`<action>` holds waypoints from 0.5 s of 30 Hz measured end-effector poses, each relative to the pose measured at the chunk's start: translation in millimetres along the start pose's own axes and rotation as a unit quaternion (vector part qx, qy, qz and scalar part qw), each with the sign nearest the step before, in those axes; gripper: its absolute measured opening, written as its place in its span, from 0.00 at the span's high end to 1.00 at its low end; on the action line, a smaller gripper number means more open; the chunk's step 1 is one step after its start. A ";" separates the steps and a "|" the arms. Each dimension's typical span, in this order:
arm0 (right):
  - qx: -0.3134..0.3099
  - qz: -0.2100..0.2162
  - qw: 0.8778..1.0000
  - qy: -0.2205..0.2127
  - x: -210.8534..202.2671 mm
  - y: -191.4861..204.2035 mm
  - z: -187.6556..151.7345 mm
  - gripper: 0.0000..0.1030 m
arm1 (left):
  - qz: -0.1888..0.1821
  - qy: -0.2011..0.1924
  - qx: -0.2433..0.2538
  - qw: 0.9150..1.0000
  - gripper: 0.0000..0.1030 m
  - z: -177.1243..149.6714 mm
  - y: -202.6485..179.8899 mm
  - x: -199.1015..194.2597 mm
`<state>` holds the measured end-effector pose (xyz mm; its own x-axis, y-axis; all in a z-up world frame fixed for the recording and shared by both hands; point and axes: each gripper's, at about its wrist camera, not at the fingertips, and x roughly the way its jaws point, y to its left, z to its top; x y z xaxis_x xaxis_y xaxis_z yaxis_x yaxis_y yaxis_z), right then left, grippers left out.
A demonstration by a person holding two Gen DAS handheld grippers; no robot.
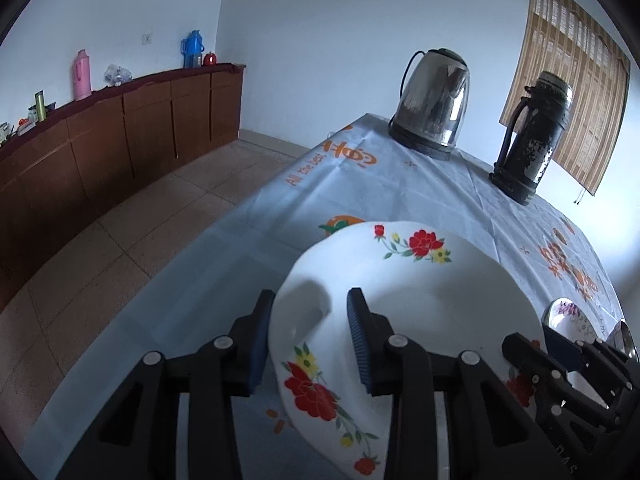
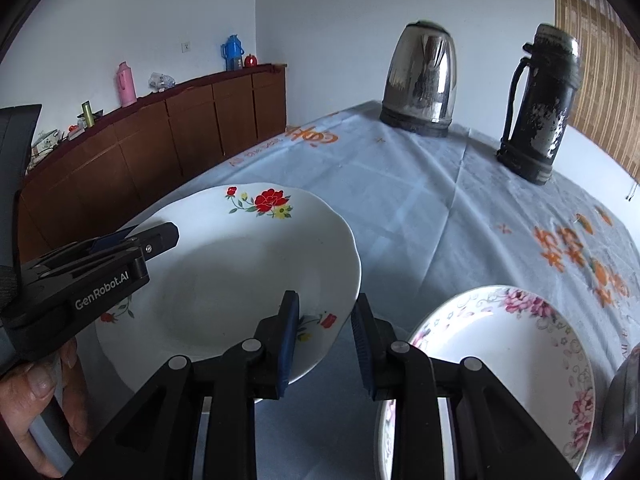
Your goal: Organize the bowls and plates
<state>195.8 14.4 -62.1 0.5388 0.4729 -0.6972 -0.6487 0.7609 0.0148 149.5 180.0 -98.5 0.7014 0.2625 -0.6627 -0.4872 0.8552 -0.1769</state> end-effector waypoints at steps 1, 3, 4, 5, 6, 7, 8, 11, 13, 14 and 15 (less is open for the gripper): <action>-0.001 -0.003 1.000 -0.003 -1.9 0.3 -0.3 0.72 | -0.001 -0.003 0.001 1.000 0.67 0.0 -0.3 -0.7; -0.001 -0.004 1.000 -0.006 -4.0 0.0 -0.8 0.72 | -0.003 -0.008 0.002 1.000 0.67 0.0 -0.5 -2.4; -0.002 -0.005 1.000 -0.008 -4.4 0.5 -1.4 0.72 | -0.003 -0.009 0.003 1.000 0.67 0.2 -0.9 -2.7; -0.004 -0.007 1.000 -0.010 -5.3 1.2 -1.9 0.72 | -0.004 -0.011 0.002 1.000 0.67 0.3 -0.8 -3.5; -0.005 -0.008 1.000 -0.012 -6.5 2.2 -2.6 0.72 | -0.006 -0.014 0.001 1.000 0.67 0.2 -0.2 -4.7; -0.007 -0.008 1.000 -0.015 -7.9 3.1 -3.0 0.72 | -0.007 -0.017 0.000 1.000 0.67 0.4 0.1 -5.2; -0.008 -0.010 1.000 -0.019 -9.5 3.5 -3.1 0.72 | -0.008 -0.019 0.000 1.000 0.67 -0.2 0.3 -6.4; -0.013 -0.014 0.999 -0.027 -13.7 4.5 -3.2 0.72 | -0.011 -0.025 -0.001 1.000 0.67 0.4 -0.1 -8.8; -0.012 -0.015 0.999 -0.029 -15.7 4.1 -4.2 0.72 | -0.012 -0.029 0.000 0.999 0.67 0.7 -1.1 -10.2; -0.012 -0.016 0.999 -0.031 -17.0 4.1 -4.9 0.72 | -0.013 -0.033 0.000 0.999 0.67 0.8 -1.4 -11.3; -0.012 -0.017 0.999 -0.032 -17.5 3.9 -4.6 0.72 | -0.015 -0.036 0.000 0.999 0.67 1.0 -1.5 -12.7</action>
<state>181.3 7.1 -53.2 0.5931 0.4759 -0.6494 -0.6422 0.7661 -0.0251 141.8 175.8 -89.0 0.7514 0.2686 -0.6027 -0.4659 0.8628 -0.1963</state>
